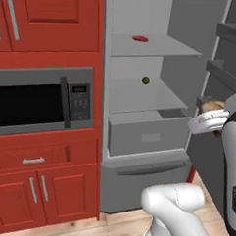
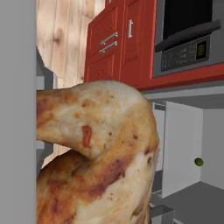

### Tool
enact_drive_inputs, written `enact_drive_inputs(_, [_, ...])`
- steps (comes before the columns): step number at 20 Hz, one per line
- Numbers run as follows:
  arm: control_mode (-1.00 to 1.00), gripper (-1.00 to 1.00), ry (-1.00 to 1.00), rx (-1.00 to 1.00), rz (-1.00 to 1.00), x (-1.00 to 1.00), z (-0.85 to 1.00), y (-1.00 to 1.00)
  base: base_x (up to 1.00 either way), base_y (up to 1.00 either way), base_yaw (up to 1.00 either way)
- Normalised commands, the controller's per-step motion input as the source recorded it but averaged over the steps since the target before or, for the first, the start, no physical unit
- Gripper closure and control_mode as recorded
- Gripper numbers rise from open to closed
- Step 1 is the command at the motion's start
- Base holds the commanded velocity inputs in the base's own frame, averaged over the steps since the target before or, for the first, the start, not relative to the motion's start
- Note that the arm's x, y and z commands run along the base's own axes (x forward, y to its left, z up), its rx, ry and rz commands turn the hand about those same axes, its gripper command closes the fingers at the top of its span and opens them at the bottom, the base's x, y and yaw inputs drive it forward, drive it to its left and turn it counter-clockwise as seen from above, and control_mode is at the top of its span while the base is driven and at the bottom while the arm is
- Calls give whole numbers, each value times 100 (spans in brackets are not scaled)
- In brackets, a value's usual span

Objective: Transport the chicken drumstick and lime to the fridge. Place the chicken drumstick on the rack containing meat and place the lime on the rack containing the vegetable, ensuring meats and vegetables are on different racks.

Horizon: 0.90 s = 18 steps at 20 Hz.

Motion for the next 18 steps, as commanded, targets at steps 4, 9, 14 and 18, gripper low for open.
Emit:
enact_drive_inputs(4, [100, 100, 0, 0, 0, 0, 0, 0, 100, -20, -3])
enact_drive_inputs(9, [100, 100, 0, 0, 0, 0, 0, 0, 100, -16, -3])
enact_drive_inputs(14, [100, 100, 0, 0, 0, 0, 0, 0, 90, -37, -9])
enact_drive_inputs(18, [100, 100, 0, 0, 0, 0, 0, 0, 66, -42, -15])
